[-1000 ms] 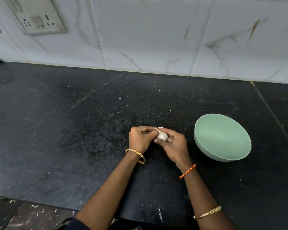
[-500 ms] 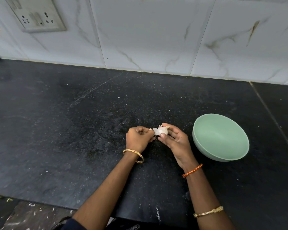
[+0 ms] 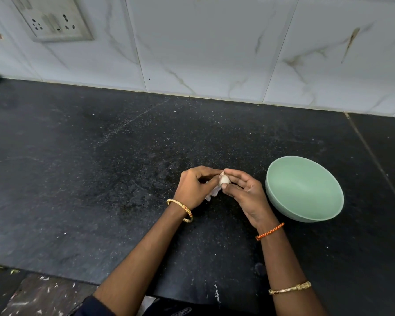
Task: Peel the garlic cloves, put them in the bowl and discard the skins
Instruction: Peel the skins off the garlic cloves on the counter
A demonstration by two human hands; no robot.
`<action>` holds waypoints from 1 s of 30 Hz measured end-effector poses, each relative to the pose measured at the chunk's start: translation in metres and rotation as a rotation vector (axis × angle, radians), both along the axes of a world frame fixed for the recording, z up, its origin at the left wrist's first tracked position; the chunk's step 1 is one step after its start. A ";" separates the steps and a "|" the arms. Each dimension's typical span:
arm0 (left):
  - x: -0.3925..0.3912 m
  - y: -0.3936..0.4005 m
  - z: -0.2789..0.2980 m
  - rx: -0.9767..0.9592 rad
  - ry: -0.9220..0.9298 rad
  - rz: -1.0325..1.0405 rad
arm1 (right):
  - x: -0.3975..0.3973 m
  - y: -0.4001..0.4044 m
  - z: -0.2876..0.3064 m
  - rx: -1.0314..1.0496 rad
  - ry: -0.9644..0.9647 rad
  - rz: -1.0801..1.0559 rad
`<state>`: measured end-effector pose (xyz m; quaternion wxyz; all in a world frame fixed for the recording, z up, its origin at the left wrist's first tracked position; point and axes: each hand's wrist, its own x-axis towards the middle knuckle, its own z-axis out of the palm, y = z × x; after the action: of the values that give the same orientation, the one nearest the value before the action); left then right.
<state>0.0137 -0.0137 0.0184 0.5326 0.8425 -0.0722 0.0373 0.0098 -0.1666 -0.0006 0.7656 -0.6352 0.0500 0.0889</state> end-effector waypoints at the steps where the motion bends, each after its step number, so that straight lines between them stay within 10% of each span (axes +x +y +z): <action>1: 0.002 0.001 0.000 0.010 -0.009 -0.006 | 0.000 -0.001 0.000 -0.009 0.002 -0.002; 16: -0.005 -0.009 -0.024 0.022 -0.198 0.167 | -0.004 0.010 0.000 -0.161 -0.074 -0.055; 30: 0.004 -0.013 -0.019 -0.333 0.236 0.411 | -0.003 -0.001 0.001 0.106 0.031 -0.079</action>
<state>0.0174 -0.0270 -0.0008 0.6497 0.7387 0.1698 0.0574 0.0066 -0.1672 -0.0001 0.8002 -0.5898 0.0820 0.0710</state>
